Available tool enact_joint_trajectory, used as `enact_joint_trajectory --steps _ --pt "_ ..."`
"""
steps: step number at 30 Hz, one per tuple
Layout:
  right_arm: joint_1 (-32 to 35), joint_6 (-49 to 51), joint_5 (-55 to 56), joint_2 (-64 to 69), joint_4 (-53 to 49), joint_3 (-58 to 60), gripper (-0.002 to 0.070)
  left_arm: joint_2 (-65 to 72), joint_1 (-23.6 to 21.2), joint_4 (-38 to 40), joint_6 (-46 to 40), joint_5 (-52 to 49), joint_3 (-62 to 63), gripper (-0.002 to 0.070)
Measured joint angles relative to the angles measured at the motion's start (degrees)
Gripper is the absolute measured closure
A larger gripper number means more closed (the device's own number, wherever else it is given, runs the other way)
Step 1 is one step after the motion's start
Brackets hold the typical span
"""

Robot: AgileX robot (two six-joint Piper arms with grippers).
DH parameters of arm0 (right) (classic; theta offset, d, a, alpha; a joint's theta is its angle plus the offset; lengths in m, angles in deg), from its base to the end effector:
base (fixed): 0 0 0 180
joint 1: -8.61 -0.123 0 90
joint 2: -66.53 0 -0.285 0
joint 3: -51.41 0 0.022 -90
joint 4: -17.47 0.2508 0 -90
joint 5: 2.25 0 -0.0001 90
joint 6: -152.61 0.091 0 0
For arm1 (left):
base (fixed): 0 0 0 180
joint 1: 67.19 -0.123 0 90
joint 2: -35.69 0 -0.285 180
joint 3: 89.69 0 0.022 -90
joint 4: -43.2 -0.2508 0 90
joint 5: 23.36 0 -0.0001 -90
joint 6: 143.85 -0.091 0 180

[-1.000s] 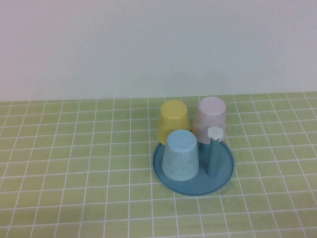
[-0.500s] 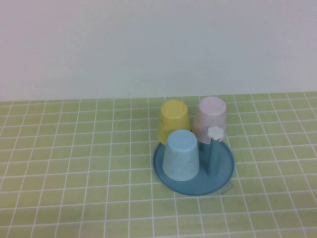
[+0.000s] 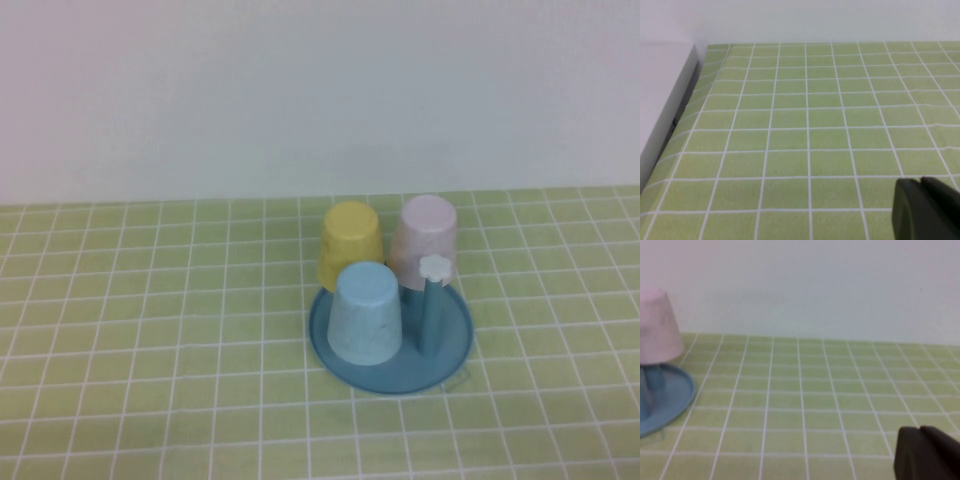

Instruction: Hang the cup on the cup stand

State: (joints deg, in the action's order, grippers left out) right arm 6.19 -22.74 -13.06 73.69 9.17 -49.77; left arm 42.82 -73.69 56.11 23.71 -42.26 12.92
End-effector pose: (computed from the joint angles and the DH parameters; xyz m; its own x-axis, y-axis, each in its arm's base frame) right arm 0.0563 -0.0001 0.1874 -0.1151 -0.0660 -0.9912 -0.0224 0.9977 -0.0639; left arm 0.0536 -0.0005 0.1838 -0.2232 -0.0219 -0.9745 -0.0420 0.9990 -0.0128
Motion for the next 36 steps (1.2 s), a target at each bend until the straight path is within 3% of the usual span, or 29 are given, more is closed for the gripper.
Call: enact_joint_trajectory --steps 4,9,36 --pt "0.21 -10.9 -6.4 0.0 10.42 0.0 0.0674 0.0 0.0 0.0 0.0 0.0 0.0 0.0676" --pt "0.18 -14.27 -9.43 0.0 14.85 -0.11 0.0674 0.0 0.0 0.0 0.0 0.0 0.0 0.0676" --pt "3.89 -14.61 -9.97 0.0 6.87 -0.32 0.0675 0.0 0.0 0.0 0.0 0.07 0.0 0.0676"
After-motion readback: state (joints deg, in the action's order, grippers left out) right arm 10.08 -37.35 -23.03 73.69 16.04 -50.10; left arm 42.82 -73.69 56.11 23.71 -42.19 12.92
